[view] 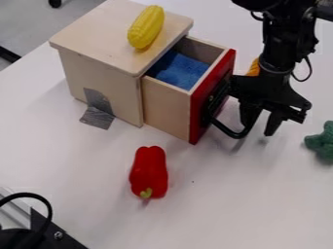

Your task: Pull out the drawer

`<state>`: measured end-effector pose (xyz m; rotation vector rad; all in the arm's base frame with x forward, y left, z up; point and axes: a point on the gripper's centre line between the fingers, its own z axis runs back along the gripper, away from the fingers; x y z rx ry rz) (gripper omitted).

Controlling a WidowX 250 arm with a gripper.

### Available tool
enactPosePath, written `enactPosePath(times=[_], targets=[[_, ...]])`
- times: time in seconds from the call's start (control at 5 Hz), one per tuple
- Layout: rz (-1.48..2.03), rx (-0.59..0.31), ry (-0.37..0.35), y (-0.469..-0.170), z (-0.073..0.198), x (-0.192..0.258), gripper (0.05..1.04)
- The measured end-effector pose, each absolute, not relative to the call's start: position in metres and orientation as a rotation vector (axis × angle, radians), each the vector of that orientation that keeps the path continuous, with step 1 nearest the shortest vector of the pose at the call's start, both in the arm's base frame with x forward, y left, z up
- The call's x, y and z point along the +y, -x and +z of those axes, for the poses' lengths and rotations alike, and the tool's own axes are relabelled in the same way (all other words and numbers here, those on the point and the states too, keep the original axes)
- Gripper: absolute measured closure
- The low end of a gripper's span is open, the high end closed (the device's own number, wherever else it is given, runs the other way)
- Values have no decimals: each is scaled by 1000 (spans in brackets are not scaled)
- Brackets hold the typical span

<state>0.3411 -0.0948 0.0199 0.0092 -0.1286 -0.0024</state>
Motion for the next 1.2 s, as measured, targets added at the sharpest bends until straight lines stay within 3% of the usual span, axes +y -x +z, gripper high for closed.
enactPosePath(times=[0.2,0.4,1.2], targets=[[0,-118,-10,-339,19,-96,907],[-9,-107,-2,-337,20,-102,963],[-86,-105,23,-339,19,-149,936]])
